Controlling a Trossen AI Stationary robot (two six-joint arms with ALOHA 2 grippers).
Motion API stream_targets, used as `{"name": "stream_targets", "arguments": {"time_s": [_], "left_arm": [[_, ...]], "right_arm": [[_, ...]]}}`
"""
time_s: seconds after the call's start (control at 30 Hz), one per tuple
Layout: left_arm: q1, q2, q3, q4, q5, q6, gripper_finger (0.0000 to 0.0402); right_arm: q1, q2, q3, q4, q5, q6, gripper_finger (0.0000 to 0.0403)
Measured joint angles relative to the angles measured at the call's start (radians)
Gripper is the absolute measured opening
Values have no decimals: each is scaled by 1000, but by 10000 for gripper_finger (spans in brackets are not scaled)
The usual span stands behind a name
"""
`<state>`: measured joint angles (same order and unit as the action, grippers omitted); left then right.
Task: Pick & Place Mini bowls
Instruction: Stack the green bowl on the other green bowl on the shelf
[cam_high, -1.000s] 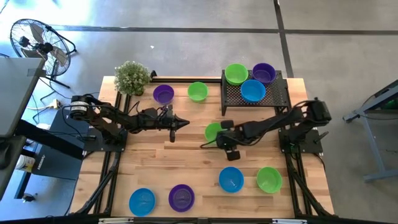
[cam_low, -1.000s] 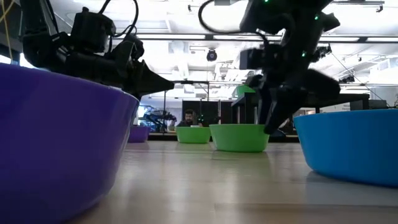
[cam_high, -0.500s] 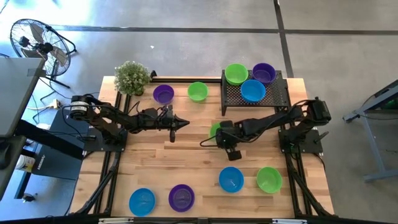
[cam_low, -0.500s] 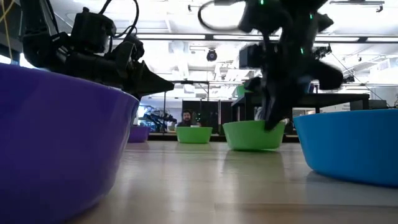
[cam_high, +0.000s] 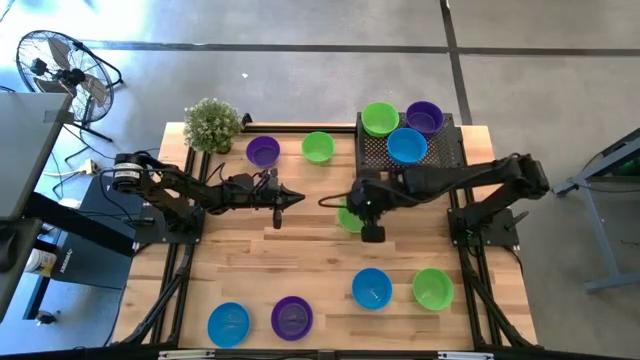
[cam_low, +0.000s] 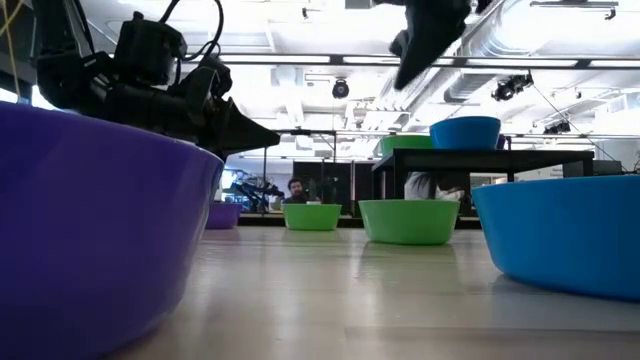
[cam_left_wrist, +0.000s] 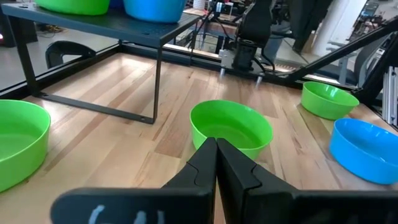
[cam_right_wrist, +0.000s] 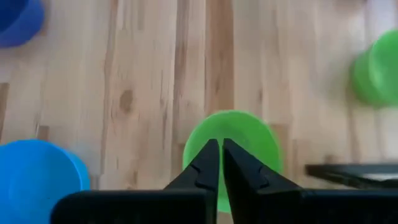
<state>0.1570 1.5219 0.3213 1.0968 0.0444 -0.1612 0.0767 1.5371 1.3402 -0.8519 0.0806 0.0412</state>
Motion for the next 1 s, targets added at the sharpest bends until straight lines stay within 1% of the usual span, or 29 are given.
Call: {"name": "stream_targets", "arguments": {"time_s": [0.17,0.27,0.37,0.43,0.6,0.8,0.9,1.0], "left_arm": [[0,0,0,-11,0,0,2],[0,0,0,-16,0,0,2],[0,0,0,-15,0,0,2],[0,0,0,-16,0,0,2],[0,0,0,-14,0,0,2],[0,0,0,-16,0,0,2],[0,0,0,-17,0,0,2],[0,0,0,-17,0,0,2]], "right_arm": [[-9,6,-118,9,-2,236,71],[-12,-10,-230,50,38,394,107],[-18,-30,-333,130,82,574,131],[-27,-29,-391,171,104,674,138],[-64,-27,-511,386,118,801,140],[-85,-27,-560,462,170,847,111],[-84,-27,-572,506,172,859,92],[-84,-27,-572,507,177,868,78]]}}
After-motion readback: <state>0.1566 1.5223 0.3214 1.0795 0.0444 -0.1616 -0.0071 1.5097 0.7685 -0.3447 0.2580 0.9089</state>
